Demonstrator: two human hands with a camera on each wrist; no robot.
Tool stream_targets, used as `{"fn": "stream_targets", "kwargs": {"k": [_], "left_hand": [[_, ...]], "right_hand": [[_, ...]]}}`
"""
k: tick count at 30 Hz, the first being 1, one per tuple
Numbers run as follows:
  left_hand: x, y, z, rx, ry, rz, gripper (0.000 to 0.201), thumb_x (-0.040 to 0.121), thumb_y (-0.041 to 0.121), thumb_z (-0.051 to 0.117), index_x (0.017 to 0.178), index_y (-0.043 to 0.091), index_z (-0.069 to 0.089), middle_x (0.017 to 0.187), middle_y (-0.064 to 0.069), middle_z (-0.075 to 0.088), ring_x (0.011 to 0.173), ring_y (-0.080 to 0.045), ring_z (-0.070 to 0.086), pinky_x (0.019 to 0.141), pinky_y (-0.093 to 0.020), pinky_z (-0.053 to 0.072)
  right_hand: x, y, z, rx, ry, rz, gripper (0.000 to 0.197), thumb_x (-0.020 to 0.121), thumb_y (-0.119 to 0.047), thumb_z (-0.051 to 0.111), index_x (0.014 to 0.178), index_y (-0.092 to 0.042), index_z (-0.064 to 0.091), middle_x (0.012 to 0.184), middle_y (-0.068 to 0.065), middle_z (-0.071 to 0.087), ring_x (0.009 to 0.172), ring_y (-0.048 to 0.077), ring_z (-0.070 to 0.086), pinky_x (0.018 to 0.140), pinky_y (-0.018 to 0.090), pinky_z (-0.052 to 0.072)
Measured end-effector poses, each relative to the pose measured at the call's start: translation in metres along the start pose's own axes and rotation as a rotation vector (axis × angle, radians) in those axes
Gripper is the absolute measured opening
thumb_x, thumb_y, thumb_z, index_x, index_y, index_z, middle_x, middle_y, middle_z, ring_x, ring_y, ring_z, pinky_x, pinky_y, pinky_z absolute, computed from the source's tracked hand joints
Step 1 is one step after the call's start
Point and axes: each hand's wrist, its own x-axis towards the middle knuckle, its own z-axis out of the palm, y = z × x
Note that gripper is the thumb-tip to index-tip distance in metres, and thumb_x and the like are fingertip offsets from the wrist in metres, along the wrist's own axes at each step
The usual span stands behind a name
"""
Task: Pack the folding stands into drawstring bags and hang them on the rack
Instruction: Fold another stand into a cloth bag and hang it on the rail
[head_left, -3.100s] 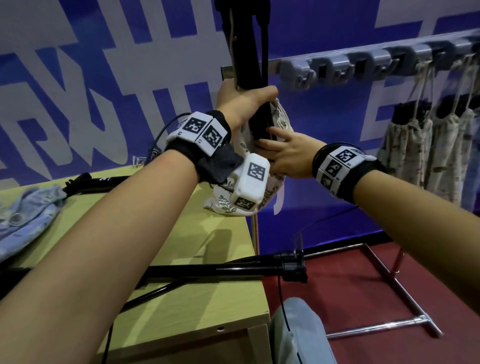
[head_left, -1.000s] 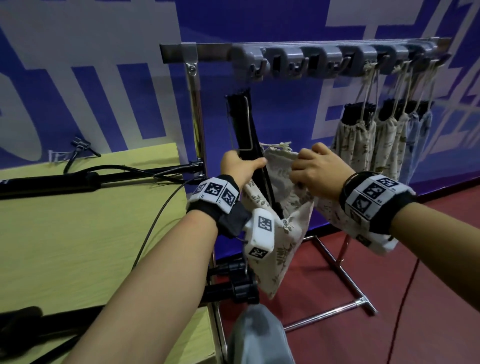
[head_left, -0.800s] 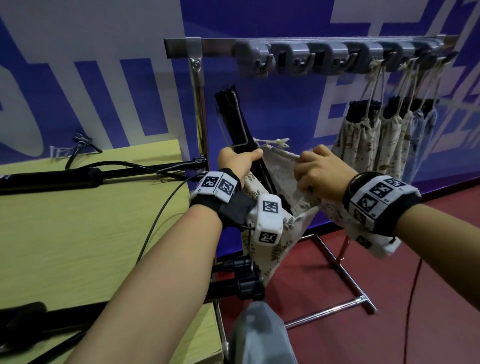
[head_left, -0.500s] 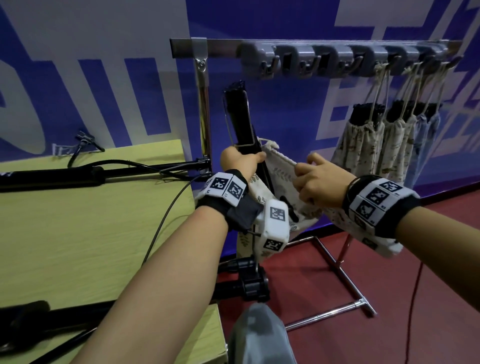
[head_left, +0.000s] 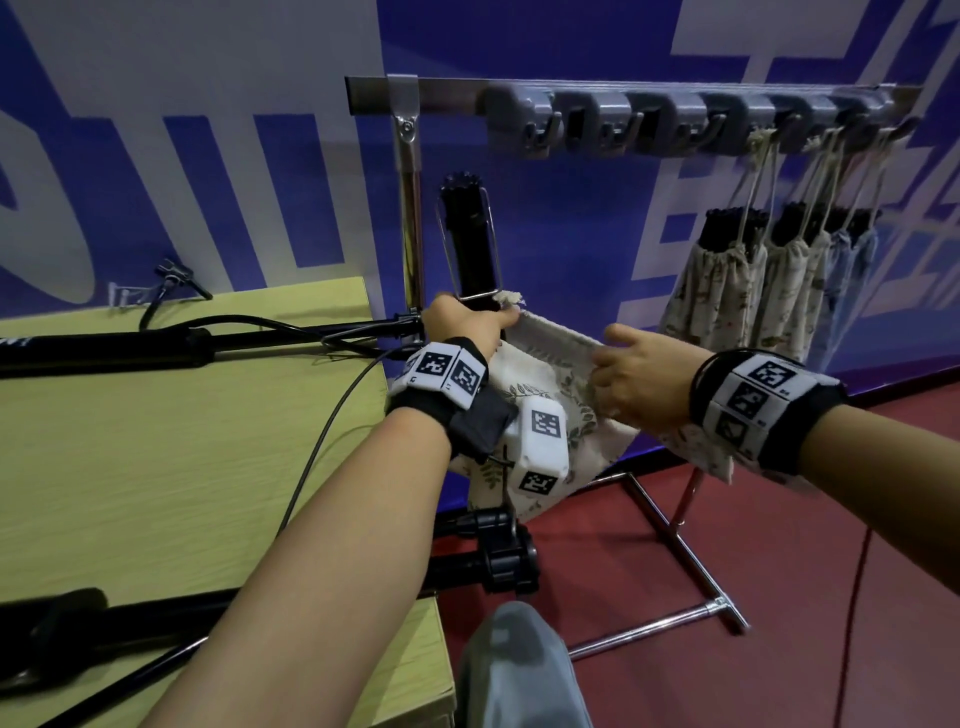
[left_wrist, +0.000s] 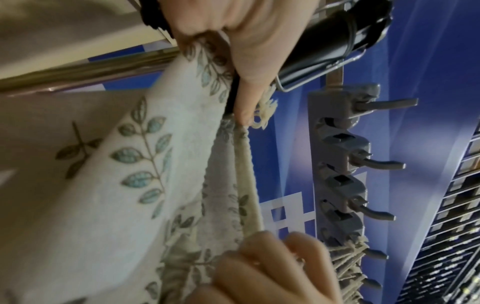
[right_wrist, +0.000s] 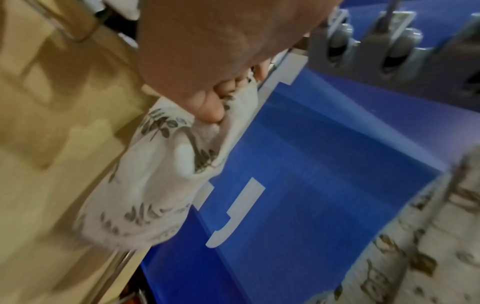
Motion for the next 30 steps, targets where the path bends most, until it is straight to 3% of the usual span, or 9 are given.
{"fn": "stream_targets", "kwargs": {"k": [4,9,11,14,19,21,23,26,30], "left_hand": [[0.002,-0.002,-0.004,0.156,-0.084,0.012,0.037,0.072,0.007,0.079,0.101,-0.001,0.058,0.102,-0.012,0.065,0.09,-0.026,0.06,0.076,-0.033,0.051],[0.006,-0.008,-0.002,0.255,-0.167,0.081,0.03,0.082,-0.004,0.056,0.109,0.006,0.066,0.102,-0.011,0.068,0.093,-0.026,0.063,0.074,-0.029,0.049],[0.005,-0.008,-0.001,0.256,-0.207,0.083,0.029,0.085,-0.003,0.053,0.109,0.007,0.067,0.106,-0.009,0.066,0.091,-0.025,0.062,0.073,-0.027,0.049],[0.001,-0.007,0.002,0.262,-0.281,0.088,0.036,0.087,-0.007,0.046,0.115,0.006,0.066,0.123,-0.011,0.062,0.112,-0.031,0.058,0.093,-0.035,0.049],[-0.003,-0.005,0.006,0.268,-0.304,0.077,0.038,0.09,-0.004,0.039,0.117,0.006,0.064,0.137,-0.015,0.05,0.13,-0.028,0.043,0.107,-0.032,0.037],[-0.004,-0.004,0.005,0.263,-0.296,0.066,0.034,0.089,-0.003,0.04,0.103,0.011,0.067,0.108,-0.005,0.062,0.109,-0.024,0.053,0.089,-0.021,0.038],[-0.005,-0.002,0.003,0.286,-0.29,0.063,0.024,0.087,-0.001,0.044,0.089,0.014,0.062,0.081,-0.002,0.057,0.088,-0.023,0.05,0.078,-0.025,0.039],[-0.006,0.0,0.0,0.35,-0.319,0.064,0.018,0.082,-0.002,0.052,0.085,0.009,0.066,0.098,-0.015,0.065,0.093,-0.029,0.059,0.081,-0.033,0.049],[-0.006,-0.002,-0.003,0.507,-0.371,0.017,0.027,0.08,0.005,0.061,0.057,0.008,0.046,0.06,-0.006,0.047,0.053,-0.019,0.044,0.047,-0.022,0.035]], "right_hand": [[-0.01,0.005,0.005,-0.018,0.144,0.248,0.029,0.072,-0.017,0.036,0.057,-0.021,0.06,0.072,-0.002,0.059,0.071,0.022,0.056,0.073,0.035,0.032],[-0.019,0.015,0.001,0.014,0.179,0.611,0.011,0.072,-0.011,0.056,0.066,-0.015,0.063,0.07,0.006,0.056,0.056,0.025,0.054,0.054,0.032,0.037],[-0.018,0.013,0.005,0.127,0.078,0.676,0.012,0.076,-0.013,0.065,0.087,-0.018,0.068,0.073,0.002,0.064,0.062,0.025,0.063,0.062,0.032,0.038],[-0.016,0.005,0.007,0.365,-0.049,0.836,0.025,0.095,-0.024,0.04,0.114,-0.022,0.057,0.099,0.001,0.069,0.09,0.027,0.064,0.076,0.033,0.034],[-0.006,-0.004,0.006,0.755,0.121,1.207,0.038,0.091,-0.034,0.033,0.068,-0.012,0.053,0.067,0.011,0.054,0.071,0.034,0.051,0.06,0.031,0.029],[-0.003,-0.006,0.003,0.845,0.099,1.276,0.049,0.093,-0.043,0.035,0.061,-0.011,0.053,0.06,0.007,0.05,0.067,0.031,0.048,0.06,0.031,0.031],[0.001,-0.008,0.001,0.883,0.066,1.29,0.052,0.092,-0.05,0.039,0.064,-0.011,0.06,0.064,0.008,0.054,0.067,0.029,0.05,0.061,0.03,0.035],[0.008,-0.01,0.006,0.922,0.08,1.263,0.048,0.087,-0.04,0.053,0.051,-0.012,0.041,0.053,0.003,0.044,0.059,0.025,0.044,0.052,0.028,0.032],[0.015,-0.012,0.01,0.978,0.025,1.175,0.033,0.079,-0.012,0.053,0.057,-0.014,0.029,0.058,0.003,0.038,0.062,0.027,0.037,0.049,0.029,0.028]]}}
